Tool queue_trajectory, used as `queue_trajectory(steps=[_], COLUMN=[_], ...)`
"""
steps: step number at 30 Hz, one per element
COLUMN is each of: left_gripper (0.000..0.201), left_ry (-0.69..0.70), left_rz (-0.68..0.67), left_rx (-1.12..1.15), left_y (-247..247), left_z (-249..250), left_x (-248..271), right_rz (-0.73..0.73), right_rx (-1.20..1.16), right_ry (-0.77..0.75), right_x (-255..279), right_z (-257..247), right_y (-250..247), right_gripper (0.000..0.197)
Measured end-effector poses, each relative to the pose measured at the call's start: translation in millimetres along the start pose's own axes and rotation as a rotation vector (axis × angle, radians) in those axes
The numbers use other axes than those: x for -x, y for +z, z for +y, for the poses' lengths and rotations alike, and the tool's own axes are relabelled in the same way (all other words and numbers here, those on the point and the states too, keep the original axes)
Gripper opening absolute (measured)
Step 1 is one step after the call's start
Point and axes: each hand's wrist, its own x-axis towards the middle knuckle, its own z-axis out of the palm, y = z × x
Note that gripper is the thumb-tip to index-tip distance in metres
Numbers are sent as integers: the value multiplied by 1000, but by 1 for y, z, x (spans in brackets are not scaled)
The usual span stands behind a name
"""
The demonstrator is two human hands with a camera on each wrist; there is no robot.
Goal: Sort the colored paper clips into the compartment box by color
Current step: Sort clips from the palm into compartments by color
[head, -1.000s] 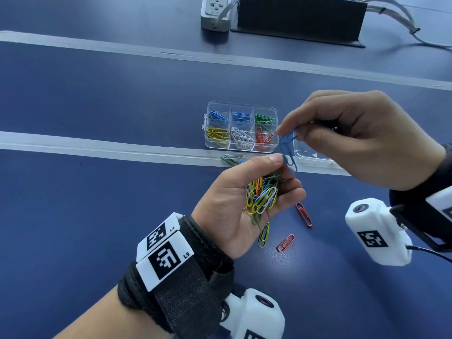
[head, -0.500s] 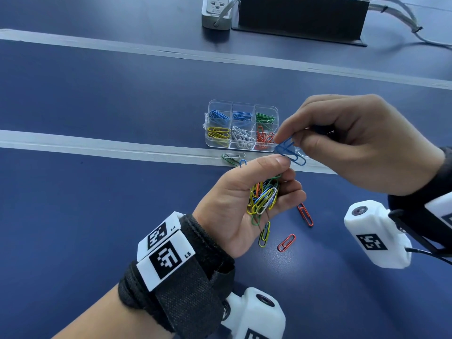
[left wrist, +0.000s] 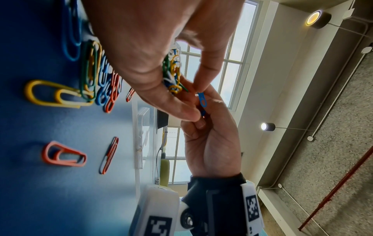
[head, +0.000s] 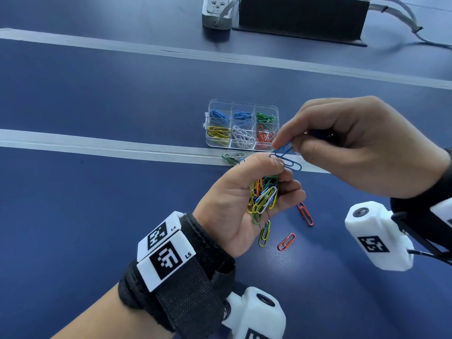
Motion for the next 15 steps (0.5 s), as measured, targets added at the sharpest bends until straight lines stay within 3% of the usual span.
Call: queue_trajectory(steps=[4, 9, 15], left_gripper=[3, 8, 7], left_ry=[25, 20, 31], left_rz=[-2, -47, -75], left_rx=[-19, -8, -10], left_y=[-1, -3, -3], left_z=[-2, -4, -3], left_x=[-1, -2, -2], right_rz=[-15, -77, -67], right_rx=[-20, -316, -507], right_ry=[18, 187, 280], right_x=[0, 0, -2], right_z=[-2, -1, 1], right_y=[1, 1, 3], right_gripper=[25, 26, 26])
